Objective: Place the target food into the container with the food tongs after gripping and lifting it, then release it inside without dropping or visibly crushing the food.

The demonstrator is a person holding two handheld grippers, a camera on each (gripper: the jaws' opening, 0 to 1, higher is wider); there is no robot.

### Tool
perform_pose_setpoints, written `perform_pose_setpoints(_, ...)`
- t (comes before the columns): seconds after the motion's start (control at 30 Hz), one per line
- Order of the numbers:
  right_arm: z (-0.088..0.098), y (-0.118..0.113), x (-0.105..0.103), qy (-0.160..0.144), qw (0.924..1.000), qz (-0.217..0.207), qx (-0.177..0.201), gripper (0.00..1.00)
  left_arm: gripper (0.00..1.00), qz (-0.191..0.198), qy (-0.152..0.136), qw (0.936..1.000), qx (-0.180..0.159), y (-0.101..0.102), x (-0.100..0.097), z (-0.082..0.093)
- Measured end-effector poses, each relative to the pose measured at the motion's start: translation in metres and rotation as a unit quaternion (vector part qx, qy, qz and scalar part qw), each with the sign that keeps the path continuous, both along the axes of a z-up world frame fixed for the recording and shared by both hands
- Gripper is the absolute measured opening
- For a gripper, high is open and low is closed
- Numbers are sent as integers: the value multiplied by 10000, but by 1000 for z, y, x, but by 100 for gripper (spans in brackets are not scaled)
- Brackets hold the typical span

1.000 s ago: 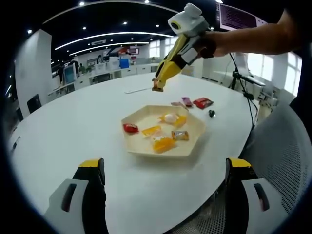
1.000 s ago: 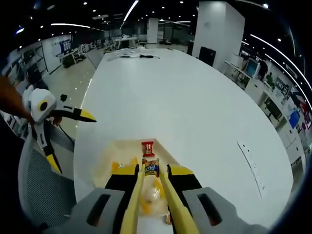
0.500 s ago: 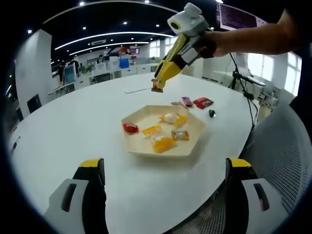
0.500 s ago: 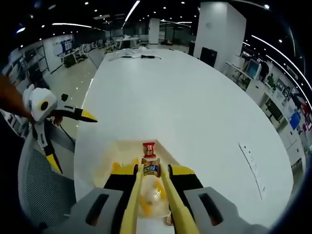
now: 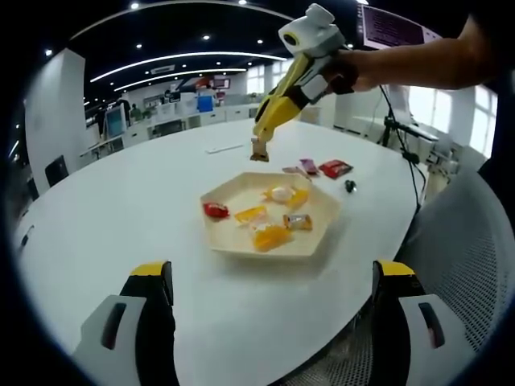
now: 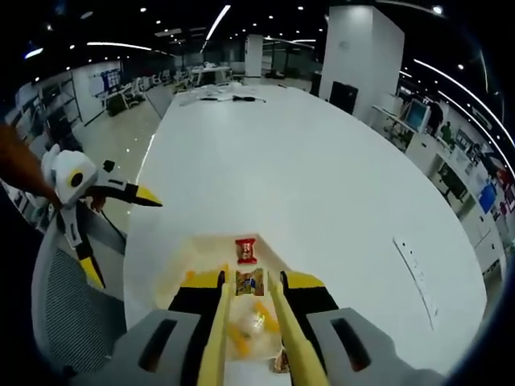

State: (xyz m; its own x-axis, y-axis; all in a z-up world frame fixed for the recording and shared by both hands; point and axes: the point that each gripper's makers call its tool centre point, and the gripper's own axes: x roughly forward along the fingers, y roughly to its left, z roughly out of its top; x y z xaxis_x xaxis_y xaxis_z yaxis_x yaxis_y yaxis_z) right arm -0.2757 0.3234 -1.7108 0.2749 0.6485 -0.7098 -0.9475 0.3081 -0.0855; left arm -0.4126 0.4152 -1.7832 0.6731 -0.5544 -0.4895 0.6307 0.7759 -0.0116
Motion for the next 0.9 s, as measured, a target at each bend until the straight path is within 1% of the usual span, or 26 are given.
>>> perform_pose_setpoints(0.27,2,-4,1,-31,10000,-7,-2,27,99,-6,-1,10000,9,0,0,0)
perform_pose_setpoints(0.43,5,-11,4,-55,10000,-42,14,27,99,-8,11,10000,9,0,0,-1)
perform_pose_setpoints(0.63,7,-25,7,-123,9999,-87,-3,28,99,-3,17,10000,4,0,0,-1)
perform_pose_setpoints(0.9,11,-54,8,-151,9997,-211,-18,28,99,10,-4,10000,-12,0,1,0)
